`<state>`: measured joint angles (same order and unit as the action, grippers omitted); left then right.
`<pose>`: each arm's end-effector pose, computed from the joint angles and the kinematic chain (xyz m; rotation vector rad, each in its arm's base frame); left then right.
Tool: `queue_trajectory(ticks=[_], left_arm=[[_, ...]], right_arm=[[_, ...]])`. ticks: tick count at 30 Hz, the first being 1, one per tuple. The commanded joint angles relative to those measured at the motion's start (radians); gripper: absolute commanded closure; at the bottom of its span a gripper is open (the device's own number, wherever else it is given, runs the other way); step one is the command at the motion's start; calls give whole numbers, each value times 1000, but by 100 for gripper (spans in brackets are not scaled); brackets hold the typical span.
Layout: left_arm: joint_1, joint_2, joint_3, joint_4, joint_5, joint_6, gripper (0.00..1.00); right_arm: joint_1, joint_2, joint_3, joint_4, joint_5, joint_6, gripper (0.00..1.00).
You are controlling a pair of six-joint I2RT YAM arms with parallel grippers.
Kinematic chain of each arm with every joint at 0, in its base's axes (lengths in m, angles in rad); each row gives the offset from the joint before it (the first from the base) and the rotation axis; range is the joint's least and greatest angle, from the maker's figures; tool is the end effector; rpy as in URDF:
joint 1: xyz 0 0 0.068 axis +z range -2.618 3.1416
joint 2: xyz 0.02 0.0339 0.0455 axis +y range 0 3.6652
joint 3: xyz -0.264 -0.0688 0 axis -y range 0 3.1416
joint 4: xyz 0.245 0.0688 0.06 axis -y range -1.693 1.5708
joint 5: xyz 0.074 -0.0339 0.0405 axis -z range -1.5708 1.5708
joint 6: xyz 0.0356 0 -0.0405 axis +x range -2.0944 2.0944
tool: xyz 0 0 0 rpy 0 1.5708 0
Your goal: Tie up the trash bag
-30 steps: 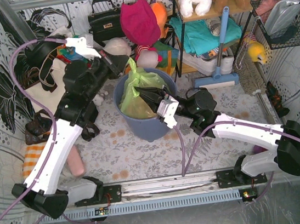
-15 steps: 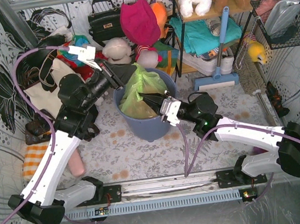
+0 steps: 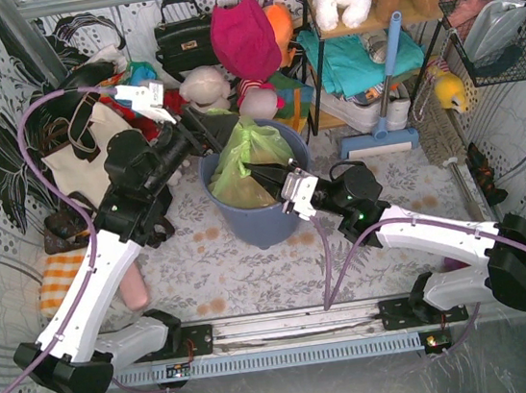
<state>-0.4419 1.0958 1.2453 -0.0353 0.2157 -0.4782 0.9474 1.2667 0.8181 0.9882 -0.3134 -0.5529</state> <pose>0.2143 -0.1098 0.4565 0.1562 1.5167 -0.9004 0.1547 0.2340 0.3686 -0.9160 0.5600 0.5178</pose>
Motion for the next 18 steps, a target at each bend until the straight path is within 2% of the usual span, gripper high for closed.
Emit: queue_trajectory(ticks=[1, 7, 11, 15, 18], left_arm=[[5, 15, 19, -24, -77, -5, 24], [5, 31, -29, 56, -15, -45, 24], [6, 43, -58, 124, 5, -79, 28], [5, 62, -67, 148, 8, -91, 34], [6, 67, -70, 157, 2, -83, 48]], right_arm=[[1, -10, 9, 49, 4, 34, 100], [2, -10, 9, 48, 2, 34, 100], [3, -12, 3, 53, 0, 41, 100], [3, -10, 3, 55, 3, 47, 100], [3, -15, 0, 54, -1, 56, 100]])
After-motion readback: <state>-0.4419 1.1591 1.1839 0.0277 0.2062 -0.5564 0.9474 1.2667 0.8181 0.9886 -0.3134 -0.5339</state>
